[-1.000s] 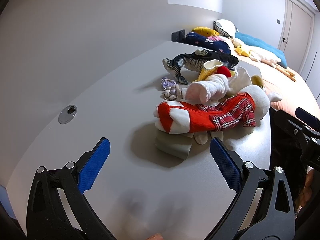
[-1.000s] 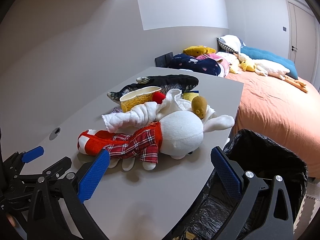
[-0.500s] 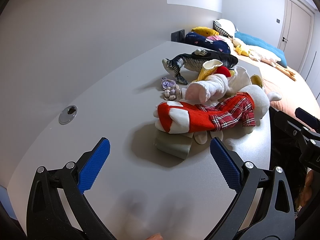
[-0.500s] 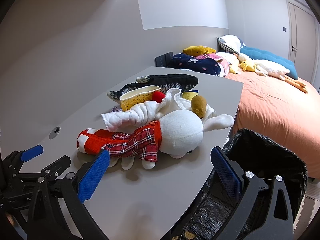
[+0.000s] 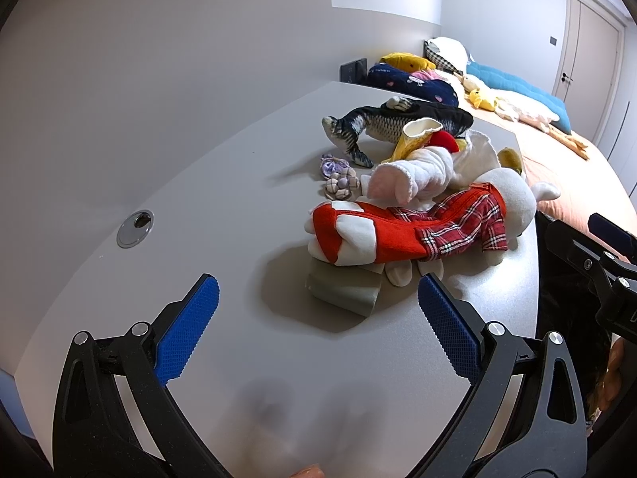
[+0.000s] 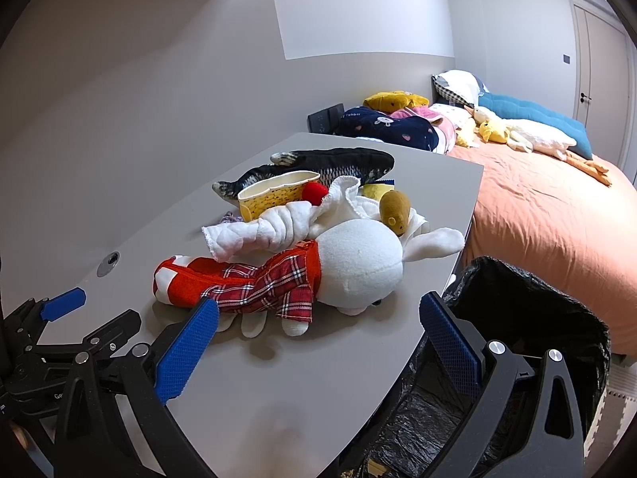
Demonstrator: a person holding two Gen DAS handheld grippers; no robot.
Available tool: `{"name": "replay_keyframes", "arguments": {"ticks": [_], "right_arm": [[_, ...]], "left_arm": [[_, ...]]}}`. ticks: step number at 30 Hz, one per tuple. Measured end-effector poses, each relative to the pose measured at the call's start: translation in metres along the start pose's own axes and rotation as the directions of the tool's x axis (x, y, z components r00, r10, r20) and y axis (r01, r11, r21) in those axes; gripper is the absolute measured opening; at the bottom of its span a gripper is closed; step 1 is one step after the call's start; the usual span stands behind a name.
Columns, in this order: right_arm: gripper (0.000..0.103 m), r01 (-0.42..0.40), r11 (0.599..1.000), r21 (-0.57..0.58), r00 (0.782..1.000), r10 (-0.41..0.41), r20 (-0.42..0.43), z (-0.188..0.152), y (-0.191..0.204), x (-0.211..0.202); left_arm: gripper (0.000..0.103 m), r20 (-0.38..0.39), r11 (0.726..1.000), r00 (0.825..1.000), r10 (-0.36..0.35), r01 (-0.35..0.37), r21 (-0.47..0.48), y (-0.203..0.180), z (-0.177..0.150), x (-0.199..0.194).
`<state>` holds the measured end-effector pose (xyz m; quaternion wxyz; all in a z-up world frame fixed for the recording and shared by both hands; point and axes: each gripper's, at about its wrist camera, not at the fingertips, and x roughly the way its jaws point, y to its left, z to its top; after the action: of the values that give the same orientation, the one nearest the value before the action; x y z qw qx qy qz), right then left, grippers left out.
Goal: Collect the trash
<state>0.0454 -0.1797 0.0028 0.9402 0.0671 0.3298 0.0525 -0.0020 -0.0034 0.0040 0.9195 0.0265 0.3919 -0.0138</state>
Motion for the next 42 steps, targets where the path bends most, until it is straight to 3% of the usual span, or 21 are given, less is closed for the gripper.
{"name": "replay_keyframes", "arguments": {"ticks": [15,25,34,42], "right_arm": [[0.100,0.016,0.998,-0.055,1.000,-0.017,-0.017,-0.004,0.004,0.008],[0.100,0.041,0.976,-0.215,0.999,-0.046,-0.018,-0.001,0.023,0.025],[0.099,0.114,0.870,-0.479,0.993,-0.118,0.021,-0.009,0.055,0.046],[0.093,0.188,0.767,-0.614,0.982,-0.163,0.096,-0.016,0.075,0.065]], "left_arm": [[0.097,-0.024,1.000,1.000,0.010,-0.010,0.009,-0.001,-0.004,0.008],[0.097,-0.051,1.000,0.999,0.012,-0.012,0.009,0.009,-0.008,0.023],[0.097,-0.129,0.994,0.989,-0.073,0.061,-0.090,0.038,-0.008,0.036],[0.097,-0.121,0.995,0.991,-0.058,0.048,-0.087,0.044,-0.006,0.038]]}}
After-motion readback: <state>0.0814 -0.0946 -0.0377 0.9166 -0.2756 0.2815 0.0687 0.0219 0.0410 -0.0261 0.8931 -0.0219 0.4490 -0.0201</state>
